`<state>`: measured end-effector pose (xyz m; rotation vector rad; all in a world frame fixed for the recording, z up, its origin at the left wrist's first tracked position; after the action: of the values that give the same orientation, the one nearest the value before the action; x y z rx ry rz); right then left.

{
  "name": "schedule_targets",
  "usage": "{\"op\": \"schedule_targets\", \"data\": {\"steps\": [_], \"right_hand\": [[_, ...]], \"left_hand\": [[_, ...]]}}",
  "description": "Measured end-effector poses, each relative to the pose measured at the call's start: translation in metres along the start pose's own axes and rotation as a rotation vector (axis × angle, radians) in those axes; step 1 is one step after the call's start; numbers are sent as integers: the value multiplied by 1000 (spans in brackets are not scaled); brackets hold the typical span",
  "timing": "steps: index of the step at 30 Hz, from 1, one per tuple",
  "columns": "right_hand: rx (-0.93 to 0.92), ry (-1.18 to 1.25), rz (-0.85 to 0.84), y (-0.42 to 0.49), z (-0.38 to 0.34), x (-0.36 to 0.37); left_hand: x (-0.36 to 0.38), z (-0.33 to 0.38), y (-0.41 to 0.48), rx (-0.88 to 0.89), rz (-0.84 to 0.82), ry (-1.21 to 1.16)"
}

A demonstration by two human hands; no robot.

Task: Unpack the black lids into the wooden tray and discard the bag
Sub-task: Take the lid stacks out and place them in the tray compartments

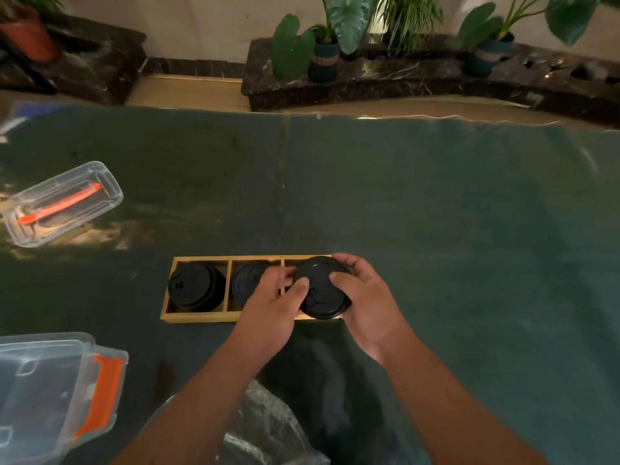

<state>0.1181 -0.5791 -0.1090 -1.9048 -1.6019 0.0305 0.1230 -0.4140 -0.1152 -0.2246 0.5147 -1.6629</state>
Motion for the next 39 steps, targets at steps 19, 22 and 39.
{"op": "schedule_targets", "data": {"steps": [19, 22, 39], "right_hand": [[-354, -1311, 126, 61, 22, -3], [-345, -1334, 137, 68, 27, -3], [-344, -1495, 173, 63, 34, 1]], "left_hand": [[14, -5, 47, 279, 251, 1001], [12, -5, 51, 281, 224, 1053], [9, -5, 38, 329, 211, 1122]]}}
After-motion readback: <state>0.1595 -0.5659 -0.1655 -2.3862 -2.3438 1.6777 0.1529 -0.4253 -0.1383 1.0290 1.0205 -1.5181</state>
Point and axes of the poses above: each hand's wrist, its own y-axis towards the middle knuckle, its own x-axis out of the palm, z = x × y, the point moved 2 cm from there along y, towards the middle knuckle, and after that the axes turned 2 degrees about y, right-handed, at the moved point
